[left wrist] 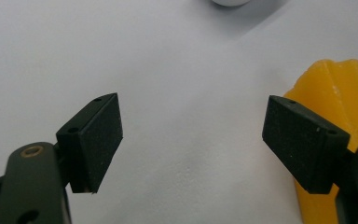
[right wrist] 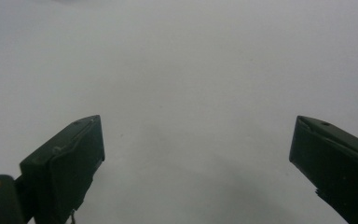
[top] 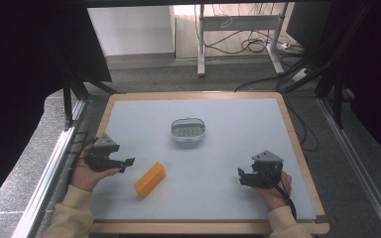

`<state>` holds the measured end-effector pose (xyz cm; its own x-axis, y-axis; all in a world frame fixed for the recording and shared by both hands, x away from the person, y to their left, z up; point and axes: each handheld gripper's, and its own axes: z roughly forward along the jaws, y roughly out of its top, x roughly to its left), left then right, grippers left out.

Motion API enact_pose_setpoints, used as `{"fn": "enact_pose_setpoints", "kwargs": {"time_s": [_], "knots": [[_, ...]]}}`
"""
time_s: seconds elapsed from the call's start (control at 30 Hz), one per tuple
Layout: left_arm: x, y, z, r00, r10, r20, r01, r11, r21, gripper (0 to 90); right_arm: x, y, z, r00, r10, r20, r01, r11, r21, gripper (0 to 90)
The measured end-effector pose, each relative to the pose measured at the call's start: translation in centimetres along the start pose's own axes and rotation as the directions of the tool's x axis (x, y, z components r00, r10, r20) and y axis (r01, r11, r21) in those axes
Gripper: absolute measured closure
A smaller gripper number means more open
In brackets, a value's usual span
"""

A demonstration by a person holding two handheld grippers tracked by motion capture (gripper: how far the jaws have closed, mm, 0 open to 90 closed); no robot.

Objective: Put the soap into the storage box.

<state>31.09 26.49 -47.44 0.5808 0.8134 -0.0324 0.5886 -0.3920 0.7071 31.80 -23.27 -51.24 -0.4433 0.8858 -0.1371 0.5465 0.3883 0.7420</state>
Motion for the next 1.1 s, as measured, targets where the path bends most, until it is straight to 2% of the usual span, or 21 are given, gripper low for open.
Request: {"fn": "enact_pose_setpoints", "kwargs": {"time_s": [0.17,0.3,0.37,0.57,0.77,0.8,0.87,1.1], "knots": [[0.1,0.0,-0.3,0.9999,-0.012,0.006,0.012,0.9999,-0.005,20.9,-0.2,-0.1,-0.5,0.9998,0.01,-0.017,-0.01,1.0,-0.017,5.9],[0.2,0.0,-0.7,0.9997,-0.015,0.02,0.015,0.9999,0.008,21.2,-1.0,-0.2,-0.7,0.9978,0.061,-0.027,-0.062,0.997,-0.038,6.2],[0.0,0.1,-1.0,0.9993,-0.024,0.027,0.024,0.9997,0.008,21.5,-1.2,-0.3,-1.0,0.9973,0.068,-0.028,-0.069,0.996,-0.049,7.0],[-0.2,0.2,-1.4,0.9989,-0.031,0.034,0.031,0.9995,0.001,22.2,-1.3,-0.4,-1.8,0.9967,0.076,-0.03,-0.077,0.995,-0.062,7.9],[-0.1,0.4,-3.2,0.999,-0.041,0.016,0.041,0.9991,0.005,23.3,-1.3,-0.3,-2.2,0.9949,0.086,-0.052,-0.09,0.993,-0.077,8.2],[0.0,0.4,-3.8,0.9983,-0.058,0.003,0.058,0.9983,-0.006,23.5,-1.4,-0.4,-2.1,0.9948,0.085,-0.057,-0.089,0.993,-0.079,8.2],[0.1,0.3,-4.2,0.9976,-0.068,0.009,0.068,0.9976,-0.012,23.7,-1.4,-0.6,-2.1,0.9929,0.097,-0.069,-0.103,0.991,-0.082,8.3],[-0.2,0.3,-4.8,0.9977,-0.065,0.02,0.065,0.9978,-0.012,23.8,-1.4,-0.8,-1.9,0.9911,0.105,-0.081,-0.113,0.989,-0.091,8.6]]}}
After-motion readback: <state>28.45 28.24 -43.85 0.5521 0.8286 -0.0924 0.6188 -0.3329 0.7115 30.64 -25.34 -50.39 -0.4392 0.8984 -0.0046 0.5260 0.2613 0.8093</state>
